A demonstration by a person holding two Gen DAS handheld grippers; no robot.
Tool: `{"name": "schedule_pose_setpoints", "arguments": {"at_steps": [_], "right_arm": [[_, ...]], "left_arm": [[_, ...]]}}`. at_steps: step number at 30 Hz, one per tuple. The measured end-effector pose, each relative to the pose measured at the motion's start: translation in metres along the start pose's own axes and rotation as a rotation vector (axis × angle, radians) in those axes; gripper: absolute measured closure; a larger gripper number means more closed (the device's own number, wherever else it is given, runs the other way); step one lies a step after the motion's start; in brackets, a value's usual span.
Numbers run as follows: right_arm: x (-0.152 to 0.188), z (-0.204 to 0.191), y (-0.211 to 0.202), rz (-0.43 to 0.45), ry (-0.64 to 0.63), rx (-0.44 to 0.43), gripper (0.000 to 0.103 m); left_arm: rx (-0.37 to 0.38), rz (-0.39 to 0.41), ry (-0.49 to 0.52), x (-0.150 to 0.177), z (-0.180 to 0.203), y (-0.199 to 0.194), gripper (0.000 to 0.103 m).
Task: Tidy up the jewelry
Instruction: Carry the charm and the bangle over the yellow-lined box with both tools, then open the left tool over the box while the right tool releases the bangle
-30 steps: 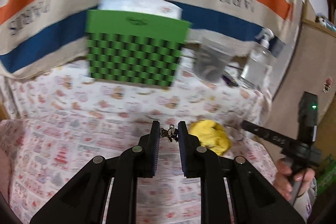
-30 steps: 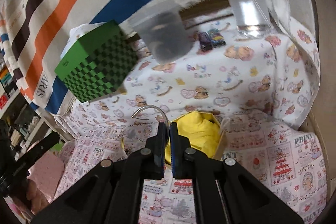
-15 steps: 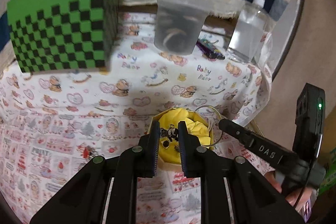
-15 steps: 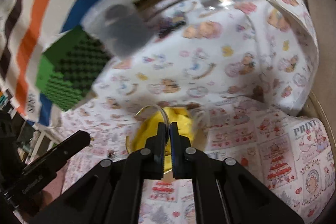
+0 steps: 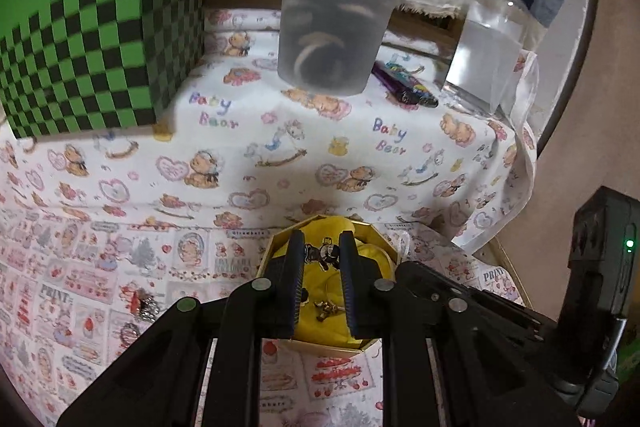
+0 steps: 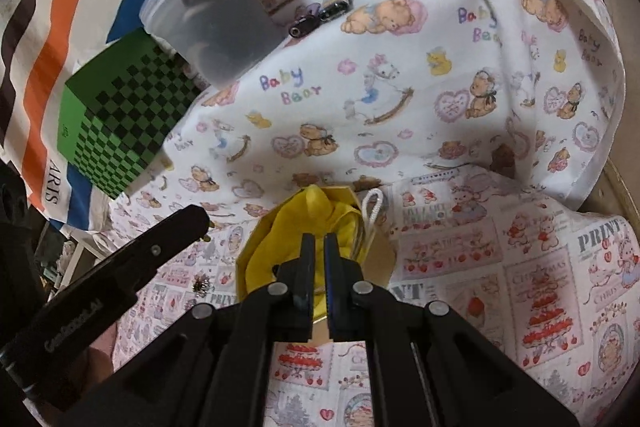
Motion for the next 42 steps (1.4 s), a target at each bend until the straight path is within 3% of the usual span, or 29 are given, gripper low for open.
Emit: {"name": "schedule_pose_setpoints", "arguments": {"at_steps": [12,25,36,39,42], "right_arm": [[-0.001,0.004,-0.005,0.028,-0.004,0.044,0.098],[-0.003,0.007,-0.011,0.049,-0.001,0.070,0.098],[-0.007,0.003,-0.026,0.105,-0.003,0.074,0.077],[-0.009,0.001,-0.033,0.125,-0.005,0.062,0.069],[-0.010,-0.002,-0.039,0.143,-0.011,0.066,0.067]], "left_arm": [[0.069,-0.070,0.034,0.013,0.010,0.026,0.087],[0.074,-0.060,0.054,0.014,0.015,0.023,0.087],[0.036,-0.041,0.038,0.009,0.004,0.012,0.084],[0.020,-0.032,0.031,0.007,-0.002,0.008,0.078],[-0.001,-0.011,0.038,0.004,-0.006,-0.001,0.069]]}}
Point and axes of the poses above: each gripper's, at about its wrist camera, not at the fingertips, and y roughly the way its jaws point, z to its right, x to its underside, the point moved 3 cm from there along y, roughly the way its jaws point, and after that the axes turned 12 degrees about y, right-handed, at the moved point
